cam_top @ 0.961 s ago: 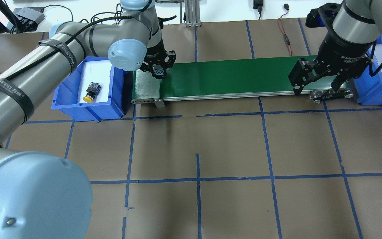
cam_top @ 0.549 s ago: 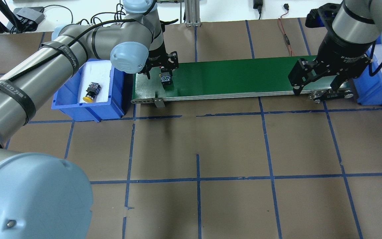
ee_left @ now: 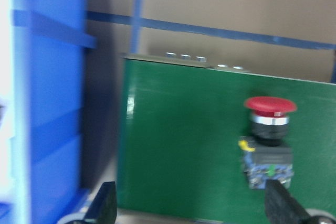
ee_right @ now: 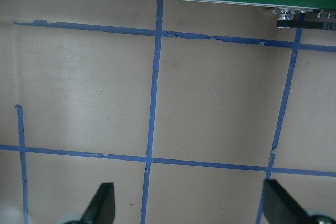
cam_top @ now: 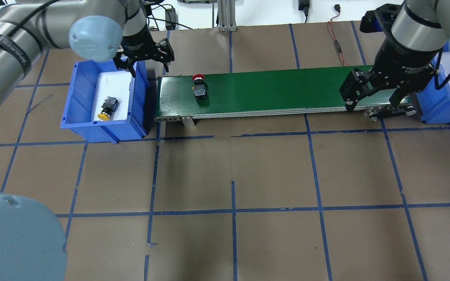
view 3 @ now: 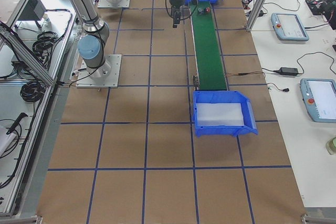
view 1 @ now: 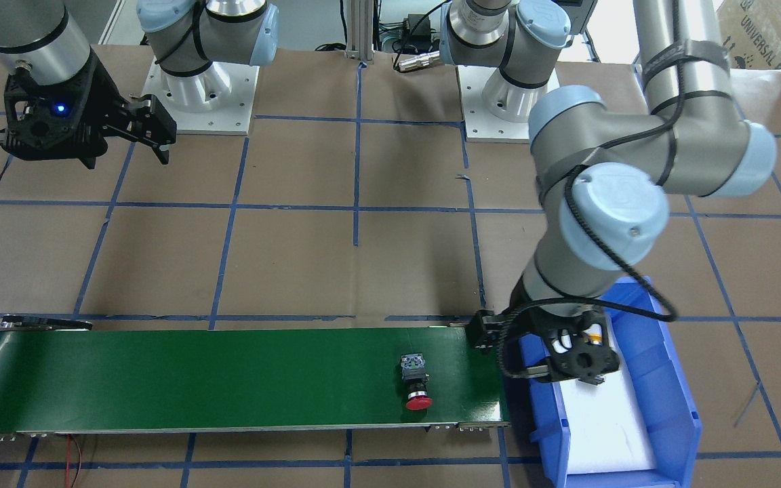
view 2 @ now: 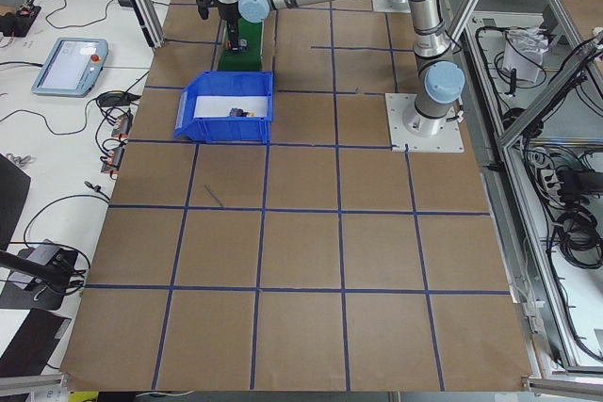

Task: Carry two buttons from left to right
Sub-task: 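Open the left gripper and return it over the bin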

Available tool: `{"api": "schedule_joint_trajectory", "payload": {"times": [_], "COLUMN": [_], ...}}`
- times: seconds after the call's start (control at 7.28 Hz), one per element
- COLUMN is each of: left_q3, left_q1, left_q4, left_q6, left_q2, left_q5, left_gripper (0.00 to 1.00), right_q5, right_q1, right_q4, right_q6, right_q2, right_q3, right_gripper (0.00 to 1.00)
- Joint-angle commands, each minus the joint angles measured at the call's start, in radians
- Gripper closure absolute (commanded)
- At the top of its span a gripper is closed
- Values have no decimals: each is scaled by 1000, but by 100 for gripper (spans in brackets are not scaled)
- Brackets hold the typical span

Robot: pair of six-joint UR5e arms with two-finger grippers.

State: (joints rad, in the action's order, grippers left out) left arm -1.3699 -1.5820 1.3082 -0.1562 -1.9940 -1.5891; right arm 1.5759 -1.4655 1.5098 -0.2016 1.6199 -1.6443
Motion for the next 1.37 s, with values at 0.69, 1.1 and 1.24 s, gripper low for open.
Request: {"api": "schedule_joint_trajectory", "payload": {"times": [0.69, 1.1, 1.24], "left_q3": [-109, -187, -204], "left_q1": [274, 251, 249], "left_q4": [-110, -168, -178], "left_q6": [385, 319, 317], "left_q2": [8, 6, 6], "left_q5": [47, 38, 40], "left_gripper": [0, 13, 13], "right_q5": [3, 3, 3], "right_q1": [2, 2, 2], "right_q4": [1, 1, 1], "right_q6": [-1, -2, -2], "right_q2": [0, 0, 0], "right_q3": [-3, -3, -3], "right_gripper": [0, 0, 0]}}
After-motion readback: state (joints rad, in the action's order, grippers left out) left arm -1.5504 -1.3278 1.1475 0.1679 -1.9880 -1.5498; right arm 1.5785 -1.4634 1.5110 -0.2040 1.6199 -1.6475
